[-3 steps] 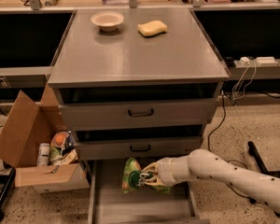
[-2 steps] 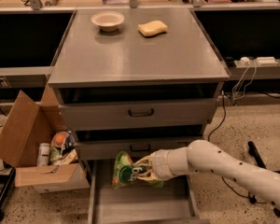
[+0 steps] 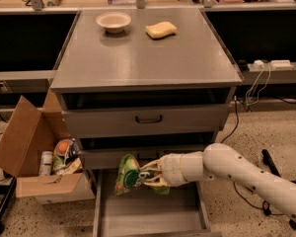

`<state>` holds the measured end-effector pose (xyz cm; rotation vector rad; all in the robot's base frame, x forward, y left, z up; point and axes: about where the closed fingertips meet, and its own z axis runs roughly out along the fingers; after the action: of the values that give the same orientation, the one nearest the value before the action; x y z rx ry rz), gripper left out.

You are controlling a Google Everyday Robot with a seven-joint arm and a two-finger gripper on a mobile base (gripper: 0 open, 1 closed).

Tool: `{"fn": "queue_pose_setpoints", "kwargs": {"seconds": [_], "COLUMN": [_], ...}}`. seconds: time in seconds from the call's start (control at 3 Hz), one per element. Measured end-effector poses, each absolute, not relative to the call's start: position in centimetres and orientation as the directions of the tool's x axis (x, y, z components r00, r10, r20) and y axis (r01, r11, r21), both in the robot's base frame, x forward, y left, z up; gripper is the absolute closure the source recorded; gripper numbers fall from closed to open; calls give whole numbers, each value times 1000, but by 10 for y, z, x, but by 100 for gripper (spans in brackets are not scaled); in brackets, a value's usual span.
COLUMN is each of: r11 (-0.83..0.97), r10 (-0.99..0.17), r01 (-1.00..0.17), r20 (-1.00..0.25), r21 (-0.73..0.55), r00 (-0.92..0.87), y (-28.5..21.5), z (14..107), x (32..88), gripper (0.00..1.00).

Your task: Pick green rice chip bag from bottom drawer and place on counter

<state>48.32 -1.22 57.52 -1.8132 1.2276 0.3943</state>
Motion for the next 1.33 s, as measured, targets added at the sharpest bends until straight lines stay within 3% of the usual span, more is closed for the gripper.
{"fn": "queue_pose_setpoints", "kwargs": {"seconds": [0.67, 1.33], "r11": [-76, -126], "r10": [-444, -460], "r01": [-783, -766], "r20": [-682, -647], "r21": [-617, -631], "r00": [581, 609], "y": [-1, 14], "z": [725, 745], "x": [494, 500], "gripper": [100, 100]}}
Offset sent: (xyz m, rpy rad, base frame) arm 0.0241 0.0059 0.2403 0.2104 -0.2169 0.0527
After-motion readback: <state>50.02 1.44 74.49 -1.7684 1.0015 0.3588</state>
